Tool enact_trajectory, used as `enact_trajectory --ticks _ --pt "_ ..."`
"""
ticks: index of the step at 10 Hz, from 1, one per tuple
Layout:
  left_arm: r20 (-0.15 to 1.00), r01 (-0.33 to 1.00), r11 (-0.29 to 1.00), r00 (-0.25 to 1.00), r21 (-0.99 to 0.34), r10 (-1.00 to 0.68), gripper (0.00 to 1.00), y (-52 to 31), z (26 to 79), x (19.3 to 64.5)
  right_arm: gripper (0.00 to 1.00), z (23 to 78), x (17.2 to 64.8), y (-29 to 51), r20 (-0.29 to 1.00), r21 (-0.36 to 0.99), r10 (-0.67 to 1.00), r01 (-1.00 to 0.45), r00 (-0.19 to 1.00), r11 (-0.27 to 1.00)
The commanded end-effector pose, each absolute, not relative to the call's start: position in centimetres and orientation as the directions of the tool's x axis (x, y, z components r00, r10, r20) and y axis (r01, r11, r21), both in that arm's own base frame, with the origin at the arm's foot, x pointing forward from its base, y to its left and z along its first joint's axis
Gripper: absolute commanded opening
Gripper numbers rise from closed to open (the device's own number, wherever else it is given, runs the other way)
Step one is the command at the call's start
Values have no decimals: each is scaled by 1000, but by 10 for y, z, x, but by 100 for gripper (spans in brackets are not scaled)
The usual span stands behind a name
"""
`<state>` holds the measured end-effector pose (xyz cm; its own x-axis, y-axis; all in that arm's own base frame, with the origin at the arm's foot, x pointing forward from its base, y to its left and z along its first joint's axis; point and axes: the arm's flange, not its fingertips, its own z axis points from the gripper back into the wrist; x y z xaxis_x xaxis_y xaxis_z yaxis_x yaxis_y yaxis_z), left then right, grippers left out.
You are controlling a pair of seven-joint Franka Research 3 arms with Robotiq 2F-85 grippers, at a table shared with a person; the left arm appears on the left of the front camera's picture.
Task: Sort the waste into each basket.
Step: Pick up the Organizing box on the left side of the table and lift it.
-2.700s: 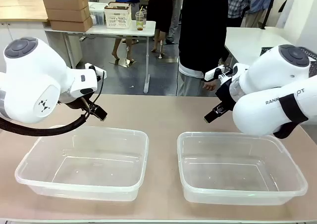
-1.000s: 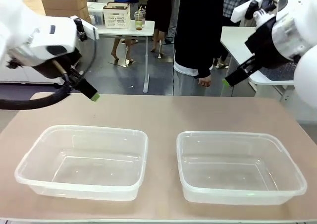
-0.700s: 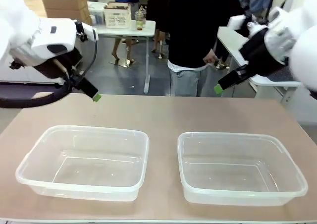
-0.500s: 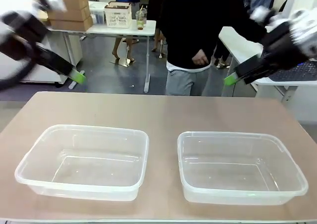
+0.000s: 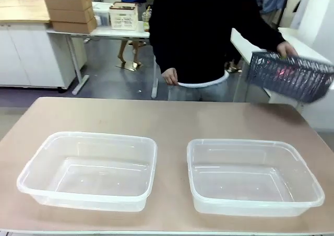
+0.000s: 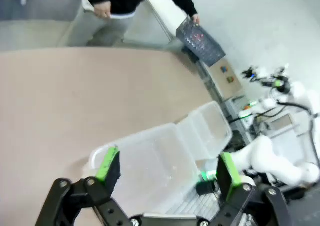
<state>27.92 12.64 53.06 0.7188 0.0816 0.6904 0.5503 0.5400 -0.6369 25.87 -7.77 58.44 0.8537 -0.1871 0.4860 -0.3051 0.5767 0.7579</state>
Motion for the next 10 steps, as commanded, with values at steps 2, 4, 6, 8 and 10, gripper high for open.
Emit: enact_trajectory --ticks 2,4,6,8,10 --pt "741 674 438 671 -595 -26 100 94 549 270 100 587 273 -43 525 693 -76 -374 848 617" --pt "741 674 438 671 -595 -26 100 94 549 270 100 587 273 -43 525 693 -76 -374 848 617" --pt "741 674 438 671 -595 -26 100 94 549 270 100 587 273 -43 525 693 -76 -374 848 617" --pt "728 661 441 685 -607 -25 100 91 549 267 100 587 271 -40 503 688 -86 -339 860 642" --pt "521 779 524 623 -345 -583 100 45 548 254 100 577 296 114 392 626 164 -393 905 674"
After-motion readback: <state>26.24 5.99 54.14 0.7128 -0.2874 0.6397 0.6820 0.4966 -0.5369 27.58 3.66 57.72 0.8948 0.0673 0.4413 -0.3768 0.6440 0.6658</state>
